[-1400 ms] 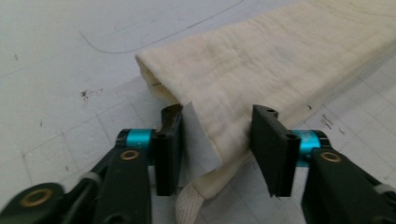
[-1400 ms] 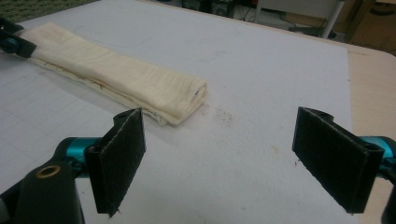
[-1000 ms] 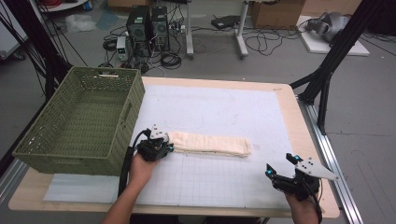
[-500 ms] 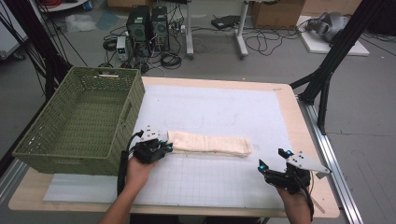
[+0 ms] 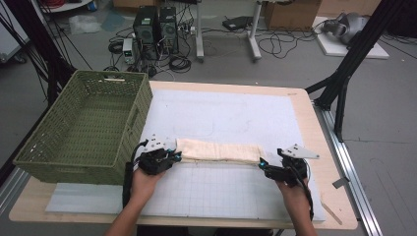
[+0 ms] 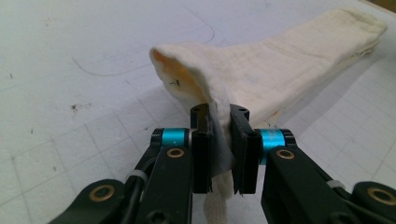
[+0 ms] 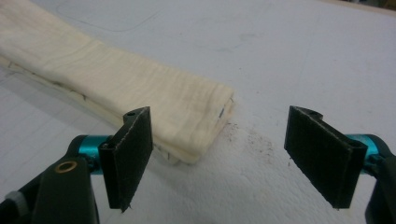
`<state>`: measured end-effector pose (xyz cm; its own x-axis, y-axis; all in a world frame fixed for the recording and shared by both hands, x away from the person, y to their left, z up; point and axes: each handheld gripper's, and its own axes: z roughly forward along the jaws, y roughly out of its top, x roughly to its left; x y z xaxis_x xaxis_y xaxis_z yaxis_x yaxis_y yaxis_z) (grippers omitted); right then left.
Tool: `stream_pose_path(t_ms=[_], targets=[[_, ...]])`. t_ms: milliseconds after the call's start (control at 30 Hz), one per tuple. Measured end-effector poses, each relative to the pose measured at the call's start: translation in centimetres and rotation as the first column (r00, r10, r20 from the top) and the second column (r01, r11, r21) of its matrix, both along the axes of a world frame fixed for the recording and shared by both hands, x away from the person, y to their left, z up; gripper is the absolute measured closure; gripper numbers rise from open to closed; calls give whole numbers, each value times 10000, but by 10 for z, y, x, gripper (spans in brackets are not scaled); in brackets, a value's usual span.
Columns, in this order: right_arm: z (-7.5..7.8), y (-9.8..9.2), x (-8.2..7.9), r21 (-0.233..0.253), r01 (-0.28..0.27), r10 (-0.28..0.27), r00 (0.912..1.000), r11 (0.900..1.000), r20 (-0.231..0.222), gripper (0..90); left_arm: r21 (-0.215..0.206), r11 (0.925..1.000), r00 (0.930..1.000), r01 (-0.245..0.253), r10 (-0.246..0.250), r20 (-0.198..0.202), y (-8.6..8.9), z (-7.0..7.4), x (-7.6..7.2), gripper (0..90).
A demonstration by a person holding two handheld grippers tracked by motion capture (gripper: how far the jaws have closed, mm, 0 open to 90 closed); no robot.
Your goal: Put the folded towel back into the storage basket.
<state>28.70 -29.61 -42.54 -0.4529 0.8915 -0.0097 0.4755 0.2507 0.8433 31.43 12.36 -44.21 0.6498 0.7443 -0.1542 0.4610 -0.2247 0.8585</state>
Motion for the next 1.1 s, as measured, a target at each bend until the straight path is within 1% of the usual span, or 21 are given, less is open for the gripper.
stream_pose_path(t_ms=[33,67,133,200,267,300,367,433,467,500,533,567,600,633,667,800,900,933,967,1033,1100], targets=[[-4,5,8,-84,121,-123,9996,9999,-251,233,-76,10000,10000,-3,3,41,1,1,0,794],[-4,5,8,-84,121,-123,9996,9999,-251,233,-76,10000,10000,-3,3,41,1,1,0,794],[-9,10,14,-207,202,-210,9989,9996,-421,245,-121,9999,10000,4,-3,41,2,1,-1,794],[-13,17,22,-168,142,-153,9977,9998,-658,273,-149,9999,10000,53,-52,27,3,1,-1,794],[-15,19,24,-188,118,-131,9974,9998,-716,292,-153,9999,10000,66,-66,-4,2,1,-1,794],[-16,21,26,-265,166,-187,9966,9995,-799,303,-159,9999,10000,65,-65,9,2,1,-1,794],[-20,23,30,-191,180,-199,9943,9997,-1045,319,-150,9999,10000,84,-84,11,2,1,-1,794],[-23,25,32,-163,116,-135,9922,9998,-1236,357,-168,9998,10000,80,-80,21,2,1,-1,793],[-24,26,33,-167,108,-129,9913,9998,-1312,374,-170,9998,10000,85,-85,19,3,1,-1,793],[-24,27,33,-143,68,-87,9900,9999,-1406,415,-142,9998,9999,101,-101,18,3,1,-1,793],[-24,27,33,-143,68,-87,9900,9999,-1406,415,-141,9998,9999,118,-118,16,3,1,-1,793],[-24,26,33,-113,32,-48,9894,9999,-1450,434,-117,9999,9999,96,-96,28,2,1,-1,793],[-25,26,33,-30,62,-66,9885,10000,-1513,448,-119,9999,10000,86,-86,22,2,1,-1,793],[-25,26,32,162,56,-28,9861,9999,-1662,489,-87,9999,10000,87,-87,27,2,1,-1,793],[-25,26,32,162,56,-28,9861,9999,-1662,489,-38,9999,9999,105,-105,50,2,1,-1,793],[-24,27,31,390,130,-55,9827,9992,-1849,576,-30,9999,9999,106,-105,95,3,2,-2,794],[-24,28,30,499,-98,193,9810,9987,-1930,689,-30,9999,9999,117,-116,98,2,2,-2,794],[-23,30,29,589,-255,365,9802,9979,-1949,767,-48,9999,9999,109,-109,94,2,2,-2,794],[-23,30,29,589,-255,365,9802,9979,-1949,767,-57,9999,9999,120,-119,114,3,2,-2,794],[-23,32,28,426,-347,421,9816,9985,-1864,788,-53,9999,9998,132,-132,135,3,3,-3,794],[-23,32,27,426,-375,449,9813,9984,-1874,791,-114,9999,9998,112,-110,159,4,4,-3,794]])
